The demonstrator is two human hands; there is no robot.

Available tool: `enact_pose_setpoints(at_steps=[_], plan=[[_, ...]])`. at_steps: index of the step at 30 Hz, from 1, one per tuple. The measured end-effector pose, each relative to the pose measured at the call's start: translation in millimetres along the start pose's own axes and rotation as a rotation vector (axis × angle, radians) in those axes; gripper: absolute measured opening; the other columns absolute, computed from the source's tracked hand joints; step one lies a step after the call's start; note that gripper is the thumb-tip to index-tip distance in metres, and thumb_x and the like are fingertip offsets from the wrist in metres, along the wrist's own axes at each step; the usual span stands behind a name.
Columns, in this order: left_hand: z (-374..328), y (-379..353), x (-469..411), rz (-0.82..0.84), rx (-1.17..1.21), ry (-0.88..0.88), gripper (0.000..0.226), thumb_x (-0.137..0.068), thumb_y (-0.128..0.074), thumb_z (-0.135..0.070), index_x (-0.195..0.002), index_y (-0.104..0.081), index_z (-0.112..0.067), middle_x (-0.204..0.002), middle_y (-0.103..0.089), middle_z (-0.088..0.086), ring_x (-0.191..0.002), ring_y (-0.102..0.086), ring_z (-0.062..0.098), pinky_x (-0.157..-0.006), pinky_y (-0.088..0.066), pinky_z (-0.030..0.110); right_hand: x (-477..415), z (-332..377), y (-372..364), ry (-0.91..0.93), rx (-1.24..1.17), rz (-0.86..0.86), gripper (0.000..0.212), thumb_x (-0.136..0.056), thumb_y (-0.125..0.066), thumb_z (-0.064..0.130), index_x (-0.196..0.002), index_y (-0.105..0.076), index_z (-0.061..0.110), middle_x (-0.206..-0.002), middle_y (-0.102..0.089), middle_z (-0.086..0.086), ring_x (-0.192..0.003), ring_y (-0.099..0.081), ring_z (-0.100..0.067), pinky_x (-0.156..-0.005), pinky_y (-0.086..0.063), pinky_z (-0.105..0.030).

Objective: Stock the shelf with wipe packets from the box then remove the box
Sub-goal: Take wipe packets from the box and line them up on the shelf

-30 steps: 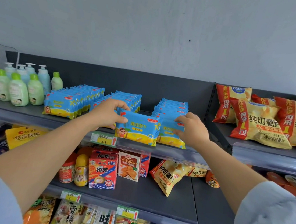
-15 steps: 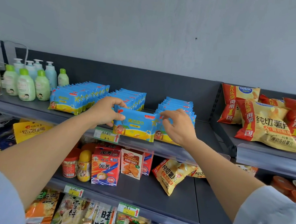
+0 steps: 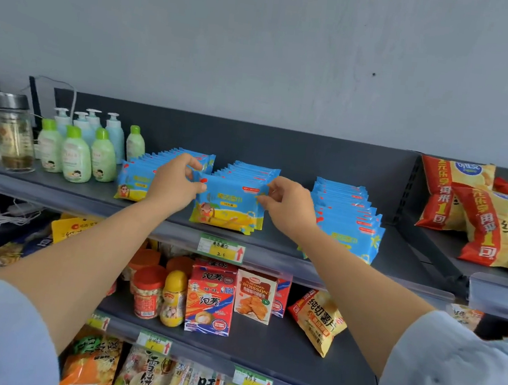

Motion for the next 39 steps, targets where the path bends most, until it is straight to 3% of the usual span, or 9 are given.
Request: enact_pose_setpoints(at_steps=[6,11,17,26,31,36,39], plan=[[16.0,-8.3,-13.9,0.098,-0.162,-0.111,0.036,-0.087,-0.066,-0.008,-0.120,-0.058,-0.018,-0.124,-0.058,0.003,-0.108,-0.060,0.024,-0.092,-0.048,0.040,-8.6,-3.7,-28.2,-0.103,0.070,-0.013,0.011,-0.088,-0.065,0.022,-0.087,-0.055,0.019,-0.079,-0.059,0.005,-0.080,-0.060,-0.020,-0.072,-0.051,-0.035],[27.3,-19.9,-18.4,0.208,-0.340,-0.217,0.046,-0.084,-0.070,-0.011,-0.126,-0.055,-0.021,-0.125,-0.055,0.002,-0.104,-0.057,0.020,-0.085,-0.045,0.034,-13.0,-12.1,-46.2,-0.135,0.141,0.014,0.010,-0.088,-0.066,0.023,-0.088,-0.057,0.018,-0.080,-0.061,0.006,-0.079,-0.061,-0.019,-0.073,-0.054,-0.037],[31.0,-29.2,-24.2,0.249,-0.486,-0.300,0.059,-0.083,-0.073,-0.018,-0.135,-0.045,-0.024,-0.132,-0.045,-0.001,-0.109,-0.053,0.022,-0.086,-0.045,0.036,-20.6,-18.1,-56.2,-0.158,0.189,0.049,0.012,-0.090,-0.064,0.025,-0.090,-0.057,0.016,-0.081,-0.060,0.004,-0.076,-0.060,-0.018,-0.071,-0.054,-0.037],[31.1,-42.3,-35.4,0.241,-0.535,-0.348,0.062,-0.082,-0.073,-0.017,-0.136,-0.043,-0.022,-0.134,-0.042,-0.001,-0.111,-0.054,0.021,-0.087,-0.049,0.040,-24.8,-26.1,-61.9,-0.191,0.193,0.041,0.014,-0.091,-0.062,0.026,-0.097,-0.056,0.015,-0.089,-0.064,0.002,-0.082,-0.063,-0.020,-0.076,-0.056,-0.044],[33.1,-43.7,-34.9,0.235,-0.584,-0.381,0.062,-0.084,-0.070,-0.021,-0.138,-0.039,-0.021,-0.134,-0.040,0.000,-0.110,-0.053,0.022,-0.086,-0.050,0.041,-17.7,-24.4,-59.9,-0.169,0.234,0.024,0.018,-0.094,-0.058,0.031,-0.106,-0.053,0.019,-0.094,-0.067,0.001,-0.077,-0.063,-0.017,-0.072,-0.057,-0.041],[24.1,-48.3,-28.1,0.156,-0.749,-0.496,0.068,-0.086,-0.068,-0.016,-0.144,-0.033,-0.013,-0.144,-0.034,0.004,-0.131,-0.037,0.023,-0.096,-0.043,0.037,-8.1,-15.2,-54.5,-0.115,0.456,0.013,0.037,-0.095,-0.054,0.035,-0.127,-0.039,0.021,-0.091,-0.065,0.002,-0.077,-0.062,-0.018,-0.062,-0.054,-0.035],[17.0,-58.4,-21.5,0.149,-0.876,-0.574,0.071,-0.088,-0.065,-0.014,-0.146,-0.026,-0.010,-0.153,-0.024,0.007,-0.143,-0.020,0.023,-0.110,-0.028,0.035,0.2,-7.7,-48.3,-0.065,0.561,0.010,0.044,-0.093,-0.056,0.030,-0.132,-0.038,0.019,-0.106,-0.060,0.000,-0.096,-0.058,-0.021,-0.067,-0.050,-0.034]])
Point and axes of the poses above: each hand's wrist, its own x-axis away from the middle knuckle, its own y-axis out of the back of the hand, z = x × y, the point moved 9 cm from there along -x, towards the middle knuckle
